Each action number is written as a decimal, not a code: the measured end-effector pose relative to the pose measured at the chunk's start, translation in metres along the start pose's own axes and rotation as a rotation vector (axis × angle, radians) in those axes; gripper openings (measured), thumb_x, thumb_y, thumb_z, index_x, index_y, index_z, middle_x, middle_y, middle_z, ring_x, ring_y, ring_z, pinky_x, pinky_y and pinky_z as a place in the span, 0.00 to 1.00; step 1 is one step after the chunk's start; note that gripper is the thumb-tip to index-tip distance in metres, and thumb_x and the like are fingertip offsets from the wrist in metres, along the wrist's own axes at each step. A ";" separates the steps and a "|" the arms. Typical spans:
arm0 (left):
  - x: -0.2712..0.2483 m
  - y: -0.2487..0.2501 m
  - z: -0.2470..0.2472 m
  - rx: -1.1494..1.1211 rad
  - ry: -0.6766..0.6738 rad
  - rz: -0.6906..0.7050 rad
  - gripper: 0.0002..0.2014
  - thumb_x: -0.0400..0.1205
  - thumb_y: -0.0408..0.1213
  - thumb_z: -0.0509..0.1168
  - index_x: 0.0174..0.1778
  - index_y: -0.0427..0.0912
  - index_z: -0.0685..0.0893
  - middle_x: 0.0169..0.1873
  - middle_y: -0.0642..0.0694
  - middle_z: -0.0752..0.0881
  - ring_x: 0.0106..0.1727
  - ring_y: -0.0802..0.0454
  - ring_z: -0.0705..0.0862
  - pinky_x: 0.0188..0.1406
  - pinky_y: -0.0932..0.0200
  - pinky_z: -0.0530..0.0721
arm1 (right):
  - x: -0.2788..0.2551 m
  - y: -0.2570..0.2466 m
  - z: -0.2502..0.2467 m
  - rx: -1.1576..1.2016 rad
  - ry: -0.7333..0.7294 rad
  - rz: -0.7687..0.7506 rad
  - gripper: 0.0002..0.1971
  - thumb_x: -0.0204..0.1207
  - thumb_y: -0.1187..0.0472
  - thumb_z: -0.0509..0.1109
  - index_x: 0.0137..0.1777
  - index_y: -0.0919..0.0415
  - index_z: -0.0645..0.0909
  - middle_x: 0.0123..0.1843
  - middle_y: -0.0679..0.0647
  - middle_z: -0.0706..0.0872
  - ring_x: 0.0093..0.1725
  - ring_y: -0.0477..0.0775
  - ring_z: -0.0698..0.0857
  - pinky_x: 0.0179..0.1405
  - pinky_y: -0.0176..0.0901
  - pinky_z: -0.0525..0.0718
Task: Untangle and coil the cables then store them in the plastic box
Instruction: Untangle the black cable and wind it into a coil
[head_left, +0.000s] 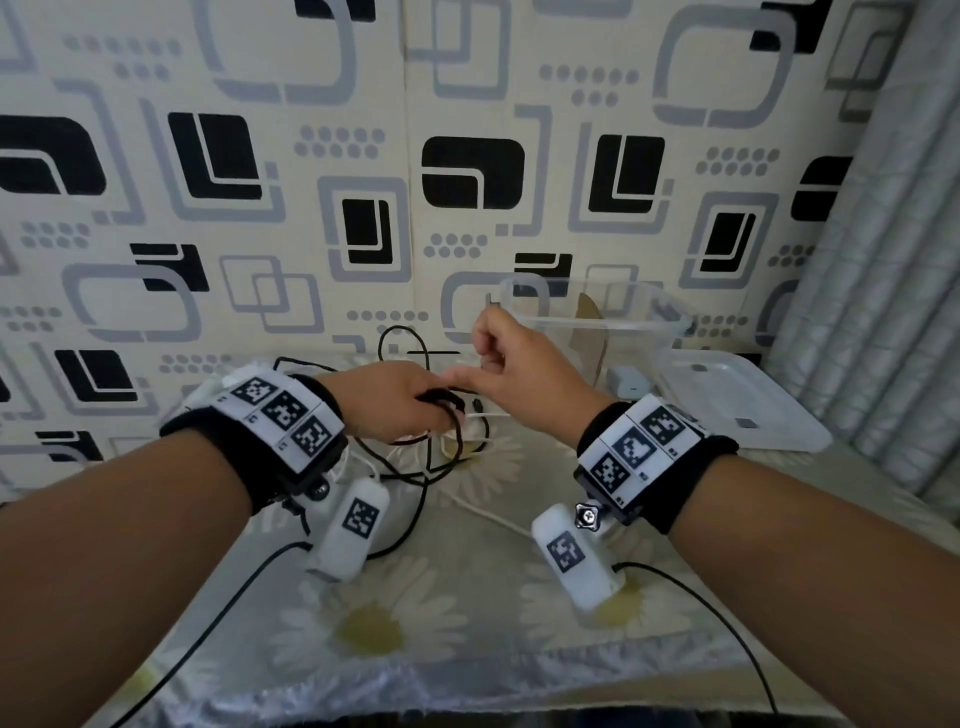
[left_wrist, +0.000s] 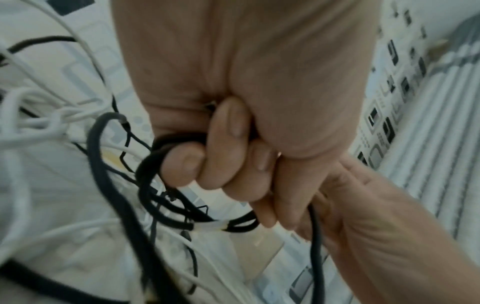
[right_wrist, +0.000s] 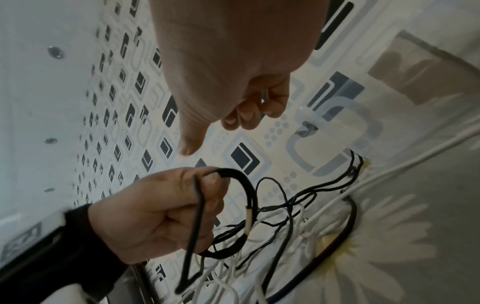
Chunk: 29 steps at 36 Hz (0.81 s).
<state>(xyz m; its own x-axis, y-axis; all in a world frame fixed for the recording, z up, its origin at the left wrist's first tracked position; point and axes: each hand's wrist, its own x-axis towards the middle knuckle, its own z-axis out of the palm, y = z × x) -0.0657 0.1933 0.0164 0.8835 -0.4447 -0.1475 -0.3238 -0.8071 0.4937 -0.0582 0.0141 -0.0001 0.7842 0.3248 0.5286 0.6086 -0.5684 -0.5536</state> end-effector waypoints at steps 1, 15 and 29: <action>0.001 -0.003 -0.001 -0.072 0.009 -0.006 0.12 0.81 0.45 0.67 0.37 0.40 0.80 0.23 0.51 0.73 0.24 0.54 0.71 0.27 0.61 0.72 | 0.000 0.001 0.000 0.009 0.015 0.020 0.16 0.77 0.52 0.72 0.45 0.58 0.68 0.30 0.48 0.70 0.28 0.46 0.67 0.30 0.41 0.71; -0.006 0.033 -0.035 -0.800 0.284 0.084 0.15 0.83 0.31 0.59 0.29 0.43 0.70 0.20 0.51 0.61 0.20 0.54 0.56 0.23 0.58 0.57 | -0.008 -0.006 0.016 0.038 -0.446 0.273 0.25 0.75 0.51 0.75 0.69 0.47 0.70 0.59 0.52 0.77 0.48 0.50 0.81 0.43 0.32 0.78; -0.011 0.057 -0.053 -1.060 0.377 0.205 0.16 0.83 0.36 0.58 0.27 0.43 0.71 0.17 0.52 0.59 0.17 0.56 0.54 0.21 0.61 0.63 | 0.016 -0.031 0.040 0.357 -0.201 0.259 0.10 0.82 0.62 0.64 0.60 0.58 0.83 0.64 0.59 0.83 0.60 0.56 0.82 0.68 0.59 0.78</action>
<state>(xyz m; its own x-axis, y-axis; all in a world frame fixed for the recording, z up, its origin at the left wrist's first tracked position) -0.0763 0.1726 0.0914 0.9503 -0.2410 0.1971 -0.1828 0.0807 0.9798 -0.0600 0.0674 -0.0003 0.9018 0.3666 0.2286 0.3657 -0.3662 -0.8557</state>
